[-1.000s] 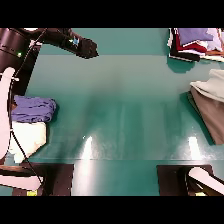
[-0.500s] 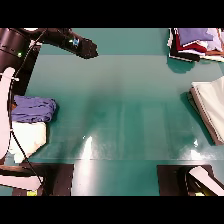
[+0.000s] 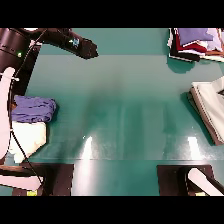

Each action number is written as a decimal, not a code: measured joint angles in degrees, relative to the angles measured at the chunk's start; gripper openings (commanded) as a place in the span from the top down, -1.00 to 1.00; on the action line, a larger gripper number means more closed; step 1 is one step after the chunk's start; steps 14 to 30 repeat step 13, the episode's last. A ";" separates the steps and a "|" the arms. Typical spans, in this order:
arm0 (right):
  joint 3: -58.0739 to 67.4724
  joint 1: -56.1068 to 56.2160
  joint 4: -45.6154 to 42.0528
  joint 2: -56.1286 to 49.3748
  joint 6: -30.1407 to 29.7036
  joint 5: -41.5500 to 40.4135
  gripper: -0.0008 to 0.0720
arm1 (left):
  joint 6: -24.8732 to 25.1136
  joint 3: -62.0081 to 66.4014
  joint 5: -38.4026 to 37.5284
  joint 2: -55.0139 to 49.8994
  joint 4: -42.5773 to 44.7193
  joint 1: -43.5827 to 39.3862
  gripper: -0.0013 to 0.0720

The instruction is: Fold the shirts.

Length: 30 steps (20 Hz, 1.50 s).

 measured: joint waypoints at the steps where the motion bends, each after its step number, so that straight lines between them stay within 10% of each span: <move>1: 0.09 3.76 0.55 0.00 0.00 -0.94 0.93 | 0.02 0.00 0.09 0.00 0.00 0.00 0.90; 10: 0.15 22.18 2.03 -0.04 -0.35 -7.96 0.93 | 0.02 0.00 0.42 0.00 -0.02 0.00 0.90; 30: 0.15 23.28 2.08 -0.04 -0.39 -8.28 0.93 | 0.02 0.00 0.42 0.00 -0.02 0.00 0.90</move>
